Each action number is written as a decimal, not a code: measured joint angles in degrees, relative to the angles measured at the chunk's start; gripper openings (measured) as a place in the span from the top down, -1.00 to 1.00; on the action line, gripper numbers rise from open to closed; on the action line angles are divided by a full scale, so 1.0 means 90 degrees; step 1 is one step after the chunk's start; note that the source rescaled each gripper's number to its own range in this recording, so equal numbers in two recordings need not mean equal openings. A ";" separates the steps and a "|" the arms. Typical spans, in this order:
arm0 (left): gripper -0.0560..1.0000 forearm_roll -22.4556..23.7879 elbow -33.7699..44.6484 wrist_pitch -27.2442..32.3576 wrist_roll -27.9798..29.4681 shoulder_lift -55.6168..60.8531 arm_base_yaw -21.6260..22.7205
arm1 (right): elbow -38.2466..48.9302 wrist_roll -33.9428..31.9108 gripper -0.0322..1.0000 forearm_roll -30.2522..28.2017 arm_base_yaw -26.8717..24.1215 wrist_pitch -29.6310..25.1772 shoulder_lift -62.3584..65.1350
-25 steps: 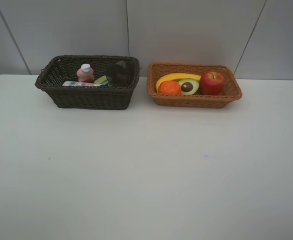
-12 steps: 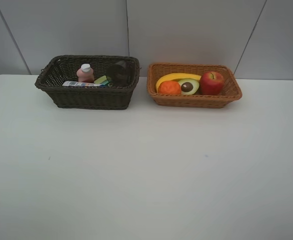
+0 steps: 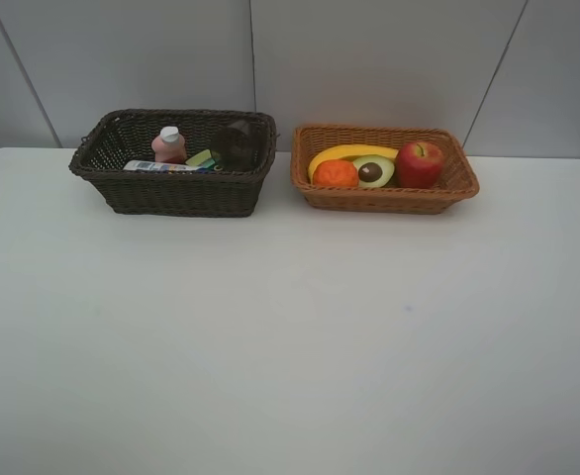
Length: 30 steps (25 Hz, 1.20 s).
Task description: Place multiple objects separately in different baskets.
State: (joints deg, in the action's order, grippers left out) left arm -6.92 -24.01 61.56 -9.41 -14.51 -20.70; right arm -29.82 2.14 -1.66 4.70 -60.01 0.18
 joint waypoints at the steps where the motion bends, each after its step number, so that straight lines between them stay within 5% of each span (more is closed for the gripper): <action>1: -1.00 0.0000 0.0000 0.0000 0.0000 0.0172 0.0108 | 0.0000 0.0000 -0.95 0.0000 0.0000 0.0000 0.0000; 14: -1.00 -0.0032 0.0000 0.0013 0.0000 0.1641 0.1462 | 0.0000 0.0000 -0.95 0.0008 0.0000 0.0000 0.0000; 30: -1.00 -0.0042 0.0000 0.0013 -0.0009 0.1641 0.1548 | 0.0000 0.0000 -0.95 0.0084 0.0011 0.0000 0.0000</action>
State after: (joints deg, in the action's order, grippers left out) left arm -7.30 -24.02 61.68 -9.49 0.26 -6.77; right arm -29.82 2.14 -0.90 4.81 -60.01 0.18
